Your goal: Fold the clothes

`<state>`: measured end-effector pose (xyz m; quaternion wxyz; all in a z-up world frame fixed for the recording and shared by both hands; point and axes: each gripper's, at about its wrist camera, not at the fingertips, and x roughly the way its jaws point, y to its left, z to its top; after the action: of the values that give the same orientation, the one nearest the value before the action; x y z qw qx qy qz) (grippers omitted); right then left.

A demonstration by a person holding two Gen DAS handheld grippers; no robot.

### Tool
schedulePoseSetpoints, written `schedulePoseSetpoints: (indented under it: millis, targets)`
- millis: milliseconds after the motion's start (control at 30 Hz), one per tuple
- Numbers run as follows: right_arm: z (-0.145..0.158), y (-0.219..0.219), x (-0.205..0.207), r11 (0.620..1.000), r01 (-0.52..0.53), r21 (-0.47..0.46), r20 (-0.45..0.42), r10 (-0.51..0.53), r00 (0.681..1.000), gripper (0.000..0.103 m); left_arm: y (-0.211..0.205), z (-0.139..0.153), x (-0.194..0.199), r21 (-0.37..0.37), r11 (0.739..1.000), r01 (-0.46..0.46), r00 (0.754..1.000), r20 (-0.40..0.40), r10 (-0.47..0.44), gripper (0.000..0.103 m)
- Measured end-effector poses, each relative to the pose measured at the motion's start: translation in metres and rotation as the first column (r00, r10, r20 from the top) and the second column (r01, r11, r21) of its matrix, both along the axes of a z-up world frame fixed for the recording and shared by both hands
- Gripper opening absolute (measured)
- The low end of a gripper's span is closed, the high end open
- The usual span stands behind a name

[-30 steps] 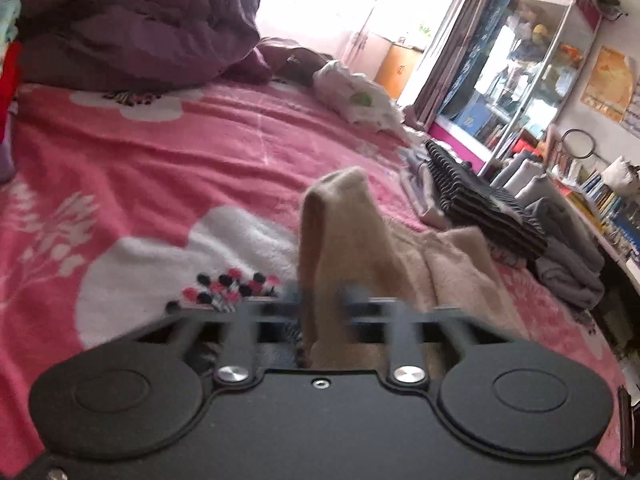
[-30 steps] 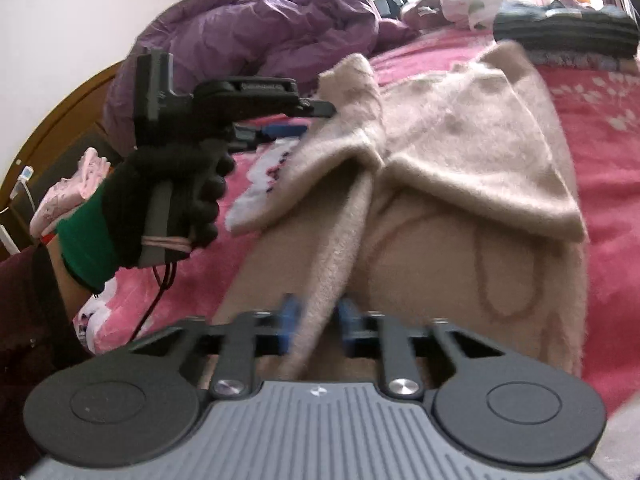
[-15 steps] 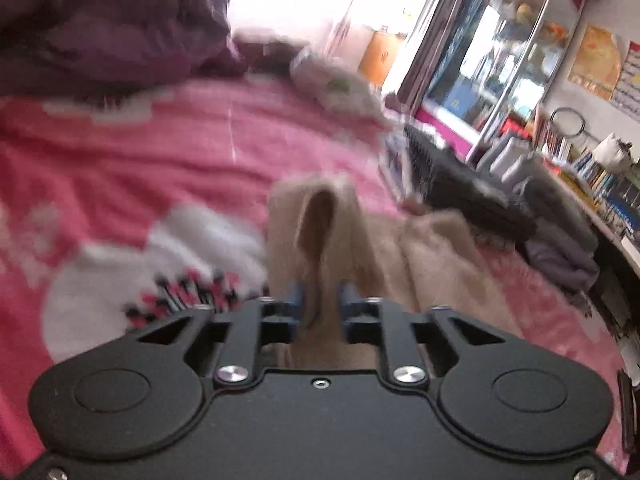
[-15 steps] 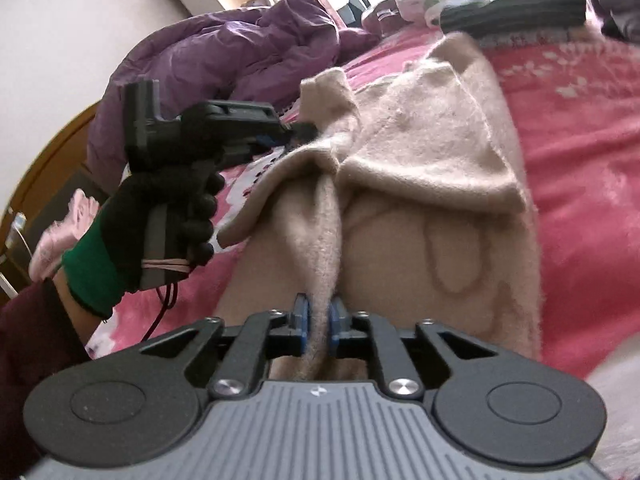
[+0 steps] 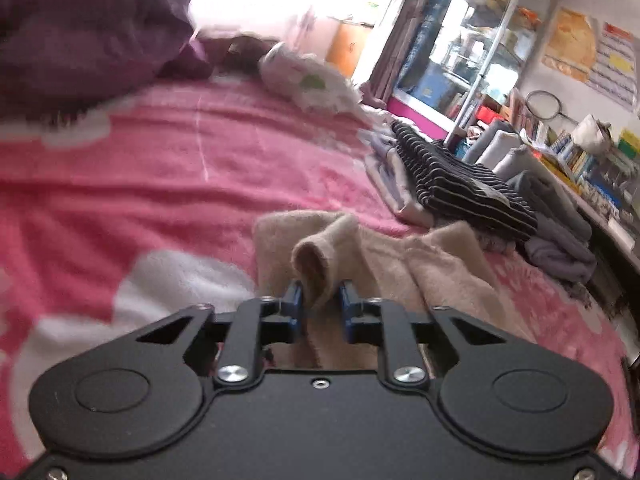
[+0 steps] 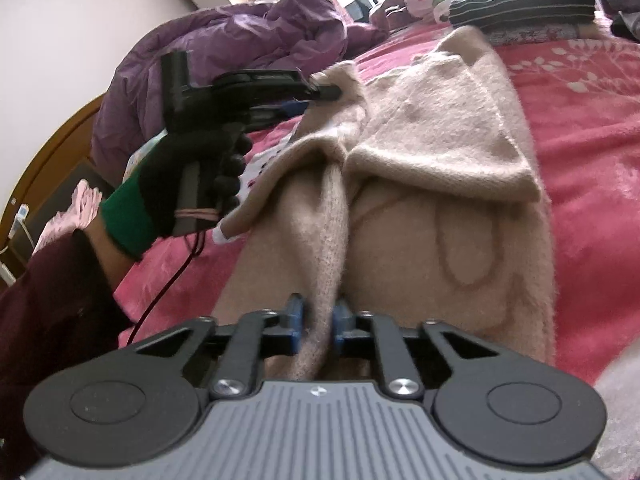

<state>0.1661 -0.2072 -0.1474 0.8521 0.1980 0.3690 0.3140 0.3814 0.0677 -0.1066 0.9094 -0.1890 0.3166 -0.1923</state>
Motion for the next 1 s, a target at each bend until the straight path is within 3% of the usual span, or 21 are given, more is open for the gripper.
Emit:
schedulePoseSetpoints:
  millis: [33,67,233,333,400,433,533,600,633,667,733,800,900,1000]
  targets:
    - [0.000,-0.003,0.001,1.000,0.004,0.018,-0.006,-0.003,1.000,0.010,0.003,-0.004,0.003,-0.042,0.999,-0.004,1.000,-0.025,0.003,0.006]
    - [0.001,-0.006,0.000,0.999,0.012,0.042,-0.007,-0.011,1.000,0.010,0.010,-0.005,0.005,-0.142,0.990,-0.023,0.998,-0.067,0.014,0.004]
    - [0.009,-0.029,-0.008,0.981,0.058,0.188,-0.019,-0.055,0.998,0.009,0.012,-0.015,0.003,-0.332,0.941,-0.067,0.991,-0.133,0.023,0.003]
    - [-0.007,-0.035,-0.006,0.974,0.076,0.213,-0.114,-0.053,0.992,0.010,0.013,-0.020,0.001,-0.436,0.895,-0.097,0.985,-0.172,0.022,0.003]
    - [-0.016,-0.031,-0.003,0.985,0.068,0.159,-0.159,-0.043,0.986,0.008,0.009,-0.037,0.006,-0.366,0.922,-0.122,0.970,-0.243,0.032,0.005]
    - [-0.013,-0.029,-0.004,0.987,0.064,0.150,-0.144,-0.042,0.989,0.010,0.010,-0.031,0.005,-0.345,0.931,-0.116,0.971,-0.235,0.034,0.006]
    - [-0.007,-0.031,-0.004,0.984,0.076,0.158,-0.114,-0.058,0.992,0.026,0.012,-0.011,0.002,-0.282,0.955,-0.095,0.978,-0.204,0.037,0.025]
    - [-0.001,-0.039,-0.005,0.984,0.117,0.134,-0.087,-0.106,0.991,0.028,0.005,0.015,-0.009,-0.115,0.990,-0.081,0.993,-0.099,0.069,0.027]
    - [0.002,-0.043,-0.005,0.983,0.141,0.114,-0.069,-0.134,0.989,0.029,0.000,0.025,-0.014,-0.074,0.996,-0.048,0.997,-0.056,0.044,0.027]
    - [0.006,-0.047,-0.006,0.982,0.165,0.094,-0.051,-0.161,0.986,0.031,-0.005,0.036,-0.019,-0.034,0.999,-0.015,1.000,-0.014,0.015,0.027]
    - [0.012,-0.056,-0.007,0.975,0.214,0.055,-0.013,-0.214,0.977,0.031,-0.020,0.049,-0.027,-0.024,0.995,0.099,0.995,0.024,-0.098,0.030]
    - [0.019,-0.064,-0.009,0.964,0.264,0.018,0.027,-0.265,0.964,0.031,-0.034,0.044,-0.026,0.008,0.991,0.131,0.991,0.008,-0.131,0.049]
    - [0.023,-0.066,-0.011,0.939,0.319,-0.130,0.101,-0.308,0.946,0.031,-0.055,0.034,-0.024,0.056,0.983,0.176,0.984,-0.021,-0.175,0.050]
    - [0.019,-0.065,-0.011,0.941,0.312,-0.129,0.087,-0.303,0.949,0.034,-0.076,0.025,-0.023,0.102,0.970,0.222,0.975,-0.053,-0.217,0.050]
